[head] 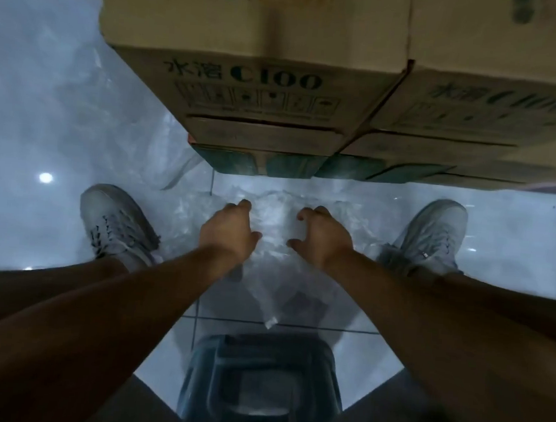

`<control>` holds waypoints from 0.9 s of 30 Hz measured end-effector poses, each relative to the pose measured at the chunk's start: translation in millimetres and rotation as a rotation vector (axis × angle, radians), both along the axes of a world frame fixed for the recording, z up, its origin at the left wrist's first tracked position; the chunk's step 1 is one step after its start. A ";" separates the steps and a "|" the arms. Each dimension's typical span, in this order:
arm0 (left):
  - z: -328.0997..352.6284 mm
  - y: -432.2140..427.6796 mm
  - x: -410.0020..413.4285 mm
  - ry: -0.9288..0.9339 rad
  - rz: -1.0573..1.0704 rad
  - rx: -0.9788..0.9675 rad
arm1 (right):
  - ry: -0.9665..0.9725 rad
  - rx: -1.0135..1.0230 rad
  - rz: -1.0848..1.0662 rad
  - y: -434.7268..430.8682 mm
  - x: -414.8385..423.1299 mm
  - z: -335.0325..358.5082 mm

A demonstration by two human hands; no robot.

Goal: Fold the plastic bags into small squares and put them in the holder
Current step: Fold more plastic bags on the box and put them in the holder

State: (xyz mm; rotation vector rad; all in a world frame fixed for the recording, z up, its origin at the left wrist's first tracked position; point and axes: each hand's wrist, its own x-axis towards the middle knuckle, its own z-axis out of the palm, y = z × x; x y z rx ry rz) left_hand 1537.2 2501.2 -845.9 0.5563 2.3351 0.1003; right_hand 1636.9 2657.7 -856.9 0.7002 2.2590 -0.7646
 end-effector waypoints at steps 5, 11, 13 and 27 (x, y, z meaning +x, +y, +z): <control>-28.4 -5.0 -6.4 0.010 0.069 -0.016 | 0.009 0.025 -0.013 -5.1 6.9 -22.1; -25.8 -8.6 -23.7 0.029 0.045 0.087 | 0.178 -0.067 -0.165 7.0 2.1 -16.1; -14.3 -6.4 -34.7 -0.039 0.083 0.161 | 0.225 -0.074 -0.195 13.3 -1.6 -3.8; 216.5 1.6 -73.9 -0.433 0.069 0.531 | 0.528 0.021 0.195 45.5 -27.2 211.0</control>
